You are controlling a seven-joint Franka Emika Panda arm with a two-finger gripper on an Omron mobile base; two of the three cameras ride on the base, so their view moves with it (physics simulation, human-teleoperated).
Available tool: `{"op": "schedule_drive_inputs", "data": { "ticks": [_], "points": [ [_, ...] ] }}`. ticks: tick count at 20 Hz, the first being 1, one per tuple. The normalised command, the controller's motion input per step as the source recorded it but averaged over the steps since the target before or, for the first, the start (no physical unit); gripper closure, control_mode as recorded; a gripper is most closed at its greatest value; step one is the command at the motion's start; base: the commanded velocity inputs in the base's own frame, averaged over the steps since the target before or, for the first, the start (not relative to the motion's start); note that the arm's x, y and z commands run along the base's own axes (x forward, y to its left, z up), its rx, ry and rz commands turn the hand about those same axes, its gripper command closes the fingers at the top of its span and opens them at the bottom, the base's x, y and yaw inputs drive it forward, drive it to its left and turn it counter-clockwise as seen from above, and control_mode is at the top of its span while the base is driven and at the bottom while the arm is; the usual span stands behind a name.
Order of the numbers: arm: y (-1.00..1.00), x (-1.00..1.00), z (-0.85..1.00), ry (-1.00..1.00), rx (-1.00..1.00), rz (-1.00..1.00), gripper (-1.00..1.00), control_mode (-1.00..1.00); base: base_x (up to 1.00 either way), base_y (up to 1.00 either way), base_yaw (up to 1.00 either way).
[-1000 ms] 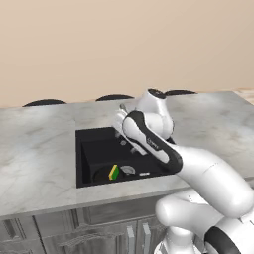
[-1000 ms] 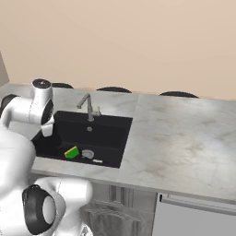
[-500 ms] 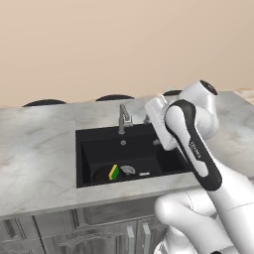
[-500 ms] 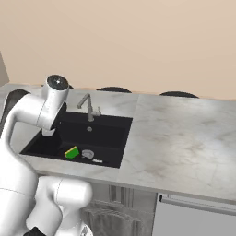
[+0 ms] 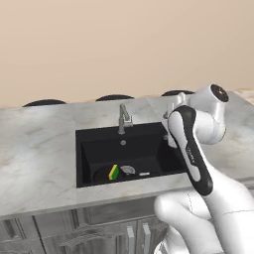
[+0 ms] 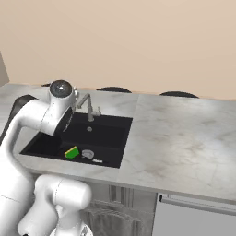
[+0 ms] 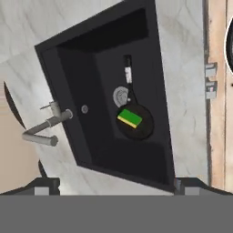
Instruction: Pick the pan and sponge and place them into the sink. Then turn on the water.
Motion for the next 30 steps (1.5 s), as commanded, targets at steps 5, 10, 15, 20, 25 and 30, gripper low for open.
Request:
{"op": "schedule_drive_inputs", "data": {
  "ticks": [5, 10, 15, 20, 25, 30],
  "points": [
    [-0.72, 0.50, 0.00, 0.00, 0.30, -0.26, -1.00, -1.00, 0.00, 0.00, 0.00],
    [-0.68, 0.80, -0.05, 0.00, 0.39, -0.13, -1.00, -1.00, 0.00, 0.00, 0.00],
    [-0.24, 0.96, -0.42, -0.07, 0.33, 0.00, -1.00, -1.00, 0.00, 0.00, 0.00],
    [0.02, 0.98, -0.26, -0.09, 0.20, 0.00, -1.00, -1.00, 0.00, 0.00, 0.00],
    [0.31, 0.89, -0.18, -0.04, 0.03, 0.00, -1.00, -1.00, 0.00, 0.00, 0.00],
    [0.25, 0.54, -0.24, -0.01, 0.00, 0.00, -1.00, -1.00, 0.00, 0.00, 0.00]
  ]
}}
